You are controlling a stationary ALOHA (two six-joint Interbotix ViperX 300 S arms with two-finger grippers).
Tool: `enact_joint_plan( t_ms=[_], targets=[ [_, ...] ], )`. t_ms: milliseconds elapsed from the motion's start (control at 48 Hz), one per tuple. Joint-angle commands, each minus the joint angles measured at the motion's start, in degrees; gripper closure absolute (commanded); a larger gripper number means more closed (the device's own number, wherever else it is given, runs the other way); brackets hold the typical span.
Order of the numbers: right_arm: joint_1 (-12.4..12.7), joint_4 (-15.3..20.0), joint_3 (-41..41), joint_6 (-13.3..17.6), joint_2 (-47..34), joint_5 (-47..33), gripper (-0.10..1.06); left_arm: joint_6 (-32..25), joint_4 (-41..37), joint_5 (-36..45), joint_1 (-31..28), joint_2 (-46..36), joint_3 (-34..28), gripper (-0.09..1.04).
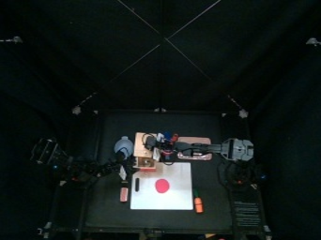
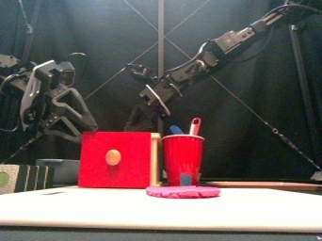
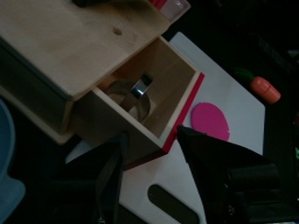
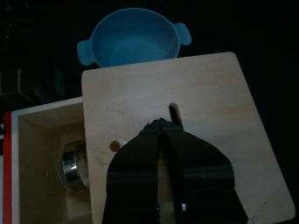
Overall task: Get the cutter from the drawer then cut the dough then place the extra dough in the bowl
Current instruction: Place the cutter on the board
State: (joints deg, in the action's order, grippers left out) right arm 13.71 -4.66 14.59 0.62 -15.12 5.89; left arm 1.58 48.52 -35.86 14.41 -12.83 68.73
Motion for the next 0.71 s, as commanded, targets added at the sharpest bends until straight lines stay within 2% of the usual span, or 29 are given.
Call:
enact_joint_plan(
  t_ms=[21, 167, 396, 521, 708],
  targets=[
    [-0.09, 0.18, -1.41, 0.09, 2.81, -0.18, 0.91, -0.09, 0.09, -0.26, 0.35, -0.26, -0.70, 0.11],
    [-0.88, -0.18, -2.02, 0.00, 2.99, 0.18, 0.91, -0.18, 1.05, -1.32, 0.09, -1.32, 1.32, 0.11],
    [-3.52, -0.35, -4.66, 0.00, 3.08, 4.39, 0.89, -2.20, 2.11, -6.24, 0.09, -4.57, 4.22, 0.11],
    [-4.66, -0.26, -6.59, 0.09, 3.08, 7.03, 0.77, -3.69, 1.93, -8.00, 0.18, -6.86, 4.22, 0.11],
    [-4.92, 0.79, -8.17, 0.44, 3.08, 10.11, 0.57, -5.62, 0.53, -8.88, 0.44, -8.26, 3.52, 0.11]
  ],
)
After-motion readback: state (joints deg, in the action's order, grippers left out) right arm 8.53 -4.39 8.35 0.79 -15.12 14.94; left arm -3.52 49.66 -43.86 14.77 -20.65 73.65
